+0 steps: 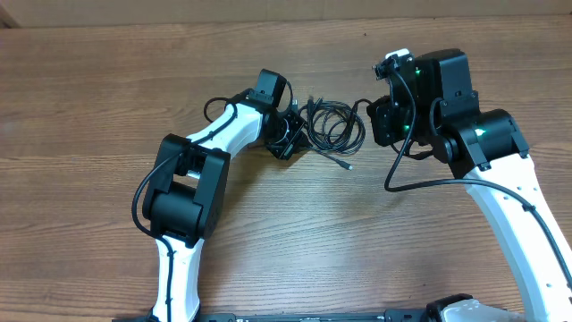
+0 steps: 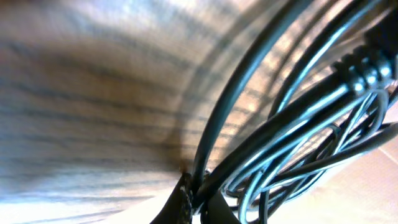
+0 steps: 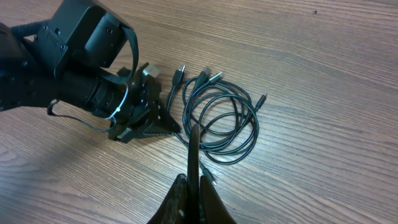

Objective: Untangle cables
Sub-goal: 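Grasp the thick black USB cable with the left gripper, then lift the held cable and pull it back-left with the left gripper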

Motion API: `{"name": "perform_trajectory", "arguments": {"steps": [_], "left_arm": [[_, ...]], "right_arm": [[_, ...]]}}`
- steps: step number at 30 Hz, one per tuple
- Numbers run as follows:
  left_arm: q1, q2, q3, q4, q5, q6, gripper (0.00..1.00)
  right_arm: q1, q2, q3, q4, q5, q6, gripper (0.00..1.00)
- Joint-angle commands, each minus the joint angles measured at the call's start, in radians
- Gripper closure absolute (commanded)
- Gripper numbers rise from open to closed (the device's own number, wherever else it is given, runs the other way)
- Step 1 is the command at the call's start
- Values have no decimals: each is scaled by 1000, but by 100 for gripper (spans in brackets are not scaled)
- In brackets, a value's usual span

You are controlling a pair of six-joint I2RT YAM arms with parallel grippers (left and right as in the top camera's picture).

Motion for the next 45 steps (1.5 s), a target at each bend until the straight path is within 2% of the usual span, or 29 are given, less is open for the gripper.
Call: {"name": "perform_trajectory", "arguments": {"steps": [1,6,12,18,21,24,28,30,36,40,45], "left_arm": [[0,26,60,-46,-168,169,96],[3,25,140,-130,-278,276,96],[2,25,293,-296,-489,402,96],[3,21,529,-509,-768,504,96],[3,21,659,-588,-840,598,96],[2,20,780,-649,-853,712,96],[-3,20,949,-724,-851,924,96],[-3,20,1037,-762,-852,972,96],[8,-10,1308,-888,-851,983,96],[20,-69,1441,-963,-853,993,96],[36,-177,1497,-998,-875,993,96]], "right_arm": [[-3,-8,2,3,2,3,96],[-3,-8,2,3,2,3,96],[-3,-6,2,3,3,3,96],[-3,17,-8,2,3,3,96],[-3,44,-13,-2,3,3,96],[-3,79,-14,-4,3,3,96],[-3,118,-14,-6,4,3,96],[-3,131,-15,-6,24,4,96],[-3,154,-19,-27,152,10,96],[-6,154,-43,-32,349,136,96],[-61,154,-112,-35,548,311,96]]}}
